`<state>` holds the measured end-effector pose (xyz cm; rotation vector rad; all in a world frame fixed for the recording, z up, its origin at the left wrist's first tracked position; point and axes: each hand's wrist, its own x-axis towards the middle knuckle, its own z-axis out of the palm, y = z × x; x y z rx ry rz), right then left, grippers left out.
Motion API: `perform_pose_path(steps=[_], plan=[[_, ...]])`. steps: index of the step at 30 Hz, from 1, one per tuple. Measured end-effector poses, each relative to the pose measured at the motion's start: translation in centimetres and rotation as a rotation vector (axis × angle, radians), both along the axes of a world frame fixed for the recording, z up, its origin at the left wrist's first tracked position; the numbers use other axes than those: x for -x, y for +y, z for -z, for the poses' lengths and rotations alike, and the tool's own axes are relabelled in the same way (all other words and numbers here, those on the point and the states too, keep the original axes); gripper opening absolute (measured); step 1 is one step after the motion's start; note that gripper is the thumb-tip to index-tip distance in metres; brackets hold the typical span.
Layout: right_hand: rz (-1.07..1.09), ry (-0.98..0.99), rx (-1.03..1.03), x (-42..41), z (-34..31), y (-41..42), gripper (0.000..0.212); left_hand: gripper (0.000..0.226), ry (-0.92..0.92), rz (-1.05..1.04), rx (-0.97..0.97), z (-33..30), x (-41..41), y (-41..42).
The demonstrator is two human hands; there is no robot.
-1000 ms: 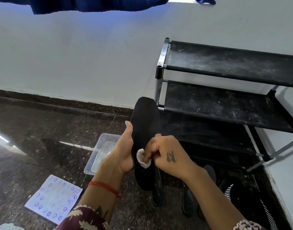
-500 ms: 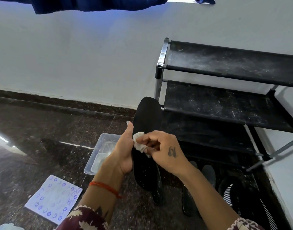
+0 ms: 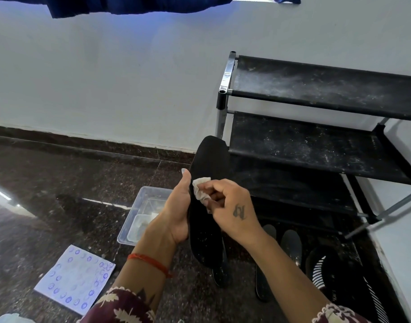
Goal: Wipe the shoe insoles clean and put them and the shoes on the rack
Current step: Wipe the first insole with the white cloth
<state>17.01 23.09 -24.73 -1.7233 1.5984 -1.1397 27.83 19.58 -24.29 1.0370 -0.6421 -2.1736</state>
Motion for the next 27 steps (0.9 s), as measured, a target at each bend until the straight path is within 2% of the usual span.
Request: perform_pose_path(steps=[4, 7, 10, 13, 15, 21, 25, 27], plan=[[-0.140, -0.016, -0.028, 0.3, -0.6, 0.3, 0.027, 0.079, -0.028, -0.032, -0.018, 0.3, -0.8, -0.4], [-0.253, 0.164, 0.002, 0.8, -0.8, 0.5, 0.031, 0.074, 0.007, -0.082, -0.052, 0.5, -1.0, -0.8], [-0.199, 0.365, 0.017, 1.9, -0.7, 0.4, 0.027, 0.080, 0.031, -0.061, -0.043, 0.6, -0.9, -0.8], [0.009, 0.239, 0.012, 2.4, -0.5, 0.0, 0.025, 0.084, 0.099, -0.011, -0.032, 0.4, -0.9, -0.6], [0.049, 0.114, -0.010, 1.8, -0.4, 0.0, 0.029, 0.086, 0.105, -0.007, -0.031, 0.4, -0.7, -0.5], [-0.165, 0.043, -0.136, 0.4, -0.8, 0.6, 0.023, 0.075, 0.041, -0.101, -0.061, 0.7, -1.0, -0.9], [-0.338, 0.117, -0.129, 1.0, -1.3, 0.8, 0.032, 0.077, 0.033, -0.107, -0.057, 0.2, -1.1, -0.7], [-0.347, 0.187, -0.102, 1.4, -1.2, 0.8, 0.038, 0.080, 0.025, -0.114, -0.048, 0.3, -1.0, -0.7]])
